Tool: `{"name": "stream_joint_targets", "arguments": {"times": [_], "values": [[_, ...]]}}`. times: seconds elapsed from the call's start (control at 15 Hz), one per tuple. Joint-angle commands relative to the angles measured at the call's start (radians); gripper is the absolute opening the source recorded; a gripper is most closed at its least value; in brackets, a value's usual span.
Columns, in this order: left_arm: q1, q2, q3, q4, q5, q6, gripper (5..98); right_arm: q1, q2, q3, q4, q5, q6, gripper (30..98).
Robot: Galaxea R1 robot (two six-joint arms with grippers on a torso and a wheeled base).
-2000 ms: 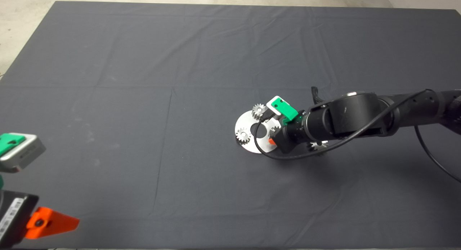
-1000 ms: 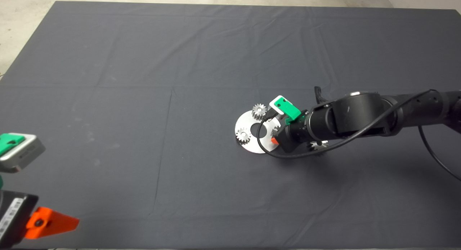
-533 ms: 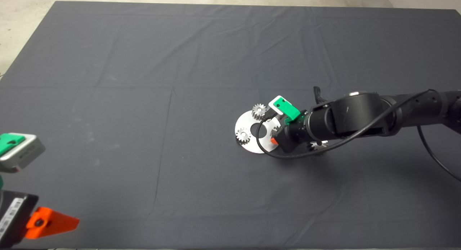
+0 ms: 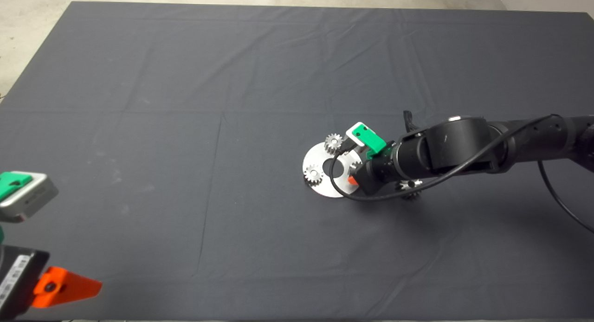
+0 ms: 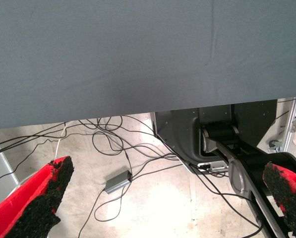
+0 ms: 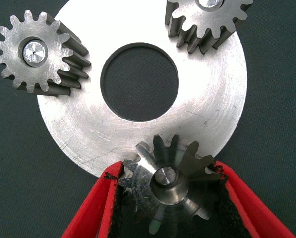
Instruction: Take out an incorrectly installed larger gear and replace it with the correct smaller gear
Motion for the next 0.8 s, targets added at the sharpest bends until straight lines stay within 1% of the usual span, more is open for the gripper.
{"name": "stream_joint_targets", "arguments": {"times": [0.0, 0.73], "values": [[-0.004, 0.001, 0.012, -0.011, 0.036, 0.0, 98.3, 0.014, 0.005, -0.009, -0.035, 0.0, 0.005, 41.6], [-0.004, -0.001, 0.012, -0.011, 0.036, -0.001, 98.3, 0.011, 0.003, -0.007, -0.035, -0.006, 0.006, 41.6]]}}
